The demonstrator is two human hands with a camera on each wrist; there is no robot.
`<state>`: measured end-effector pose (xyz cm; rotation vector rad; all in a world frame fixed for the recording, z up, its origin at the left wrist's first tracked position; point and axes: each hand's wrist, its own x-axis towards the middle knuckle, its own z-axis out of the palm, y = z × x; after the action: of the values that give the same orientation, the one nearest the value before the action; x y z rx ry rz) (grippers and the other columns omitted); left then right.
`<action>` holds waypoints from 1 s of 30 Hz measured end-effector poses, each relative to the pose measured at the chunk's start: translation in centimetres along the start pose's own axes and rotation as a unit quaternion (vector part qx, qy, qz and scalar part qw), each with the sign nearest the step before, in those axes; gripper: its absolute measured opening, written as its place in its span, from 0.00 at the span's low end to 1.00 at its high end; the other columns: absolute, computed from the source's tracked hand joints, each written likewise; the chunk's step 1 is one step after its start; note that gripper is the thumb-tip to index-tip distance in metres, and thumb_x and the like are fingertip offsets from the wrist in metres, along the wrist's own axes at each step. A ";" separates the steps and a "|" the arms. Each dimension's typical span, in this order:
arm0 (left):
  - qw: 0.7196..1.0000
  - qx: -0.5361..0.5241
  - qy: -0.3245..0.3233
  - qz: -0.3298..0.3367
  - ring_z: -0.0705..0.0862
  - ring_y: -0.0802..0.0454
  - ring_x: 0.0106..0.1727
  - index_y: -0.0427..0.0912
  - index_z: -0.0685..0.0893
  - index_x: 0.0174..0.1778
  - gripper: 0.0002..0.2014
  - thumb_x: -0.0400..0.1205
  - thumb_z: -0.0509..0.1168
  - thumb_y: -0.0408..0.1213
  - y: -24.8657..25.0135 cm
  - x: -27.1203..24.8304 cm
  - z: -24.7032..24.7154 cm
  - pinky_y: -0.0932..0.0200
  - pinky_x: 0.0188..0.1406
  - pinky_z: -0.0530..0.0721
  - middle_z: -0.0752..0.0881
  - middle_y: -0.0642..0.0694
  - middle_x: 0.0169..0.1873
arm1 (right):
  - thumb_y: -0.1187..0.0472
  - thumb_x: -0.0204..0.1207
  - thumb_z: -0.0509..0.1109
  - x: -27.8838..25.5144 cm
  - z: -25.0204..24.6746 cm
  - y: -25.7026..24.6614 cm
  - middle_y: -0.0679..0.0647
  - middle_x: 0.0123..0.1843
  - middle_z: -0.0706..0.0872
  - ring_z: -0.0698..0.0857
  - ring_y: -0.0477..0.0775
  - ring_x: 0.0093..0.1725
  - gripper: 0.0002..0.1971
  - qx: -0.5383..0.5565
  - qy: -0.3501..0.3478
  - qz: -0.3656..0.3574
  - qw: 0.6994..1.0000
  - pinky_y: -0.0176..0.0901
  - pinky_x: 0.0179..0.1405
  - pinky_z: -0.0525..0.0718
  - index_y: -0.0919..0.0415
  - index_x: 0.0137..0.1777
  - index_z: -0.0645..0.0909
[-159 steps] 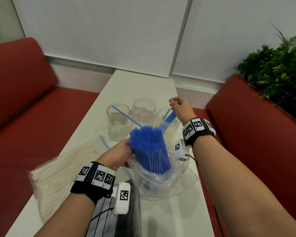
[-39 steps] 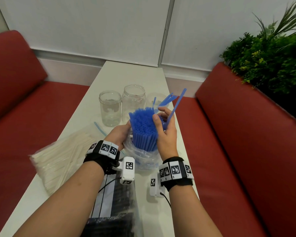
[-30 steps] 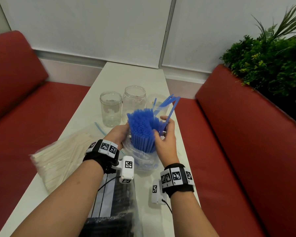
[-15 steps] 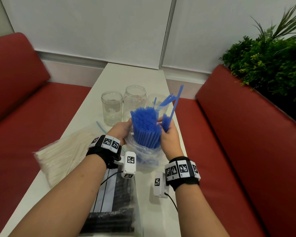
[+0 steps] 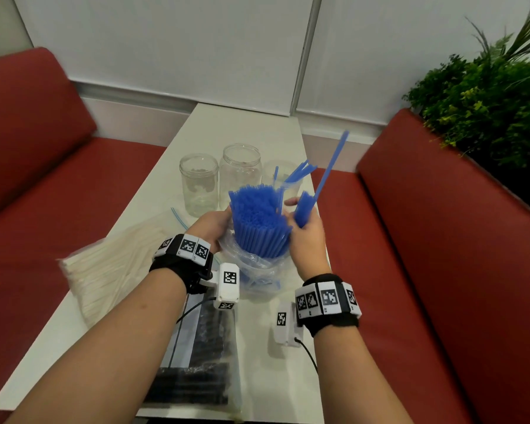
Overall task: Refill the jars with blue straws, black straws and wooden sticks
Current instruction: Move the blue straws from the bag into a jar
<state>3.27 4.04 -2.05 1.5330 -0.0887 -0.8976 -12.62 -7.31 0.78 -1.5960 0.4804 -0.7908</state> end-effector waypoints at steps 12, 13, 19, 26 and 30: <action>1.000 0.014 0.002 -0.009 0.90 0.33 0.55 0.30 0.88 0.54 0.16 0.90 0.63 0.40 0.2 -1.0 -1.0 0.37 0.62 0.88 0.90 0.29 0.57 | 0.35 0.76 0.74 2.8 0.4 -3.2 0.49 0.26 0.75 0.74 0.50 0.29 0.23 0.026 -0.043 0.004 0.999 0.40 0.34 0.77 0.48 0.28 0.78; 1.000 0.010 -0.001 -0.009 0.91 0.34 0.54 0.30 0.88 0.53 0.16 0.90 0.63 0.41 0.3 -1.1 -1.0 0.39 0.60 0.88 0.91 0.30 0.57 | 0.36 0.76 0.75 3.3 0.3 -3.5 0.48 0.26 0.75 0.74 0.50 0.29 0.21 0.040 -0.036 -0.005 0.999 0.38 0.34 0.77 0.47 0.28 0.80; 1.000 0.016 -0.011 -0.004 0.89 0.31 0.62 0.27 0.85 0.65 0.21 0.90 0.63 0.45 0.8 -1.8 -0.7 0.31 0.70 0.82 0.91 0.30 0.57 | 0.49 0.81 0.74 2.9 0.8 -3.3 0.51 0.27 0.80 0.77 0.50 0.28 0.16 0.014 -0.066 0.018 0.998 0.45 0.34 0.78 0.59 0.39 0.82; 1.000 0.001 -0.029 0.012 0.89 0.31 0.61 0.26 0.85 0.64 0.21 0.89 0.65 0.43 0.5 -1.4 -0.9 0.31 0.69 0.83 0.91 0.30 0.56 | 0.48 0.77 0.79 8.4 -1.6 -17.3 0.47 0.27 0.75 0.73 0.49 0.27 0.13 0.137 -0.041 -0.161 0.977 0.44 0.32 0.77 0.46 0.32 0.83; 0.999 -0.009 -0.045 0.022 0.90 0.33 0.60 0.27 0.86 0.64 0.20 0.89 0.65 0.43 0.2 -0.8 -0.8 0.34 0.67 0.86 0.92 0.32 0.55 | 0.52 0.78 0.78 12.9 -0.4 -18.8 0.49 0.27 0.76 0.73 0.50 0.27 0.14 0.128 0.014 -0.223 0.966 0.44 0.32 0.76 0.48 0.31 0.81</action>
<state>3.31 5.10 -1.56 1.4677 -0.1786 -0.9309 -6.49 -13.13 21.98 -1.4660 0.0264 -1.1658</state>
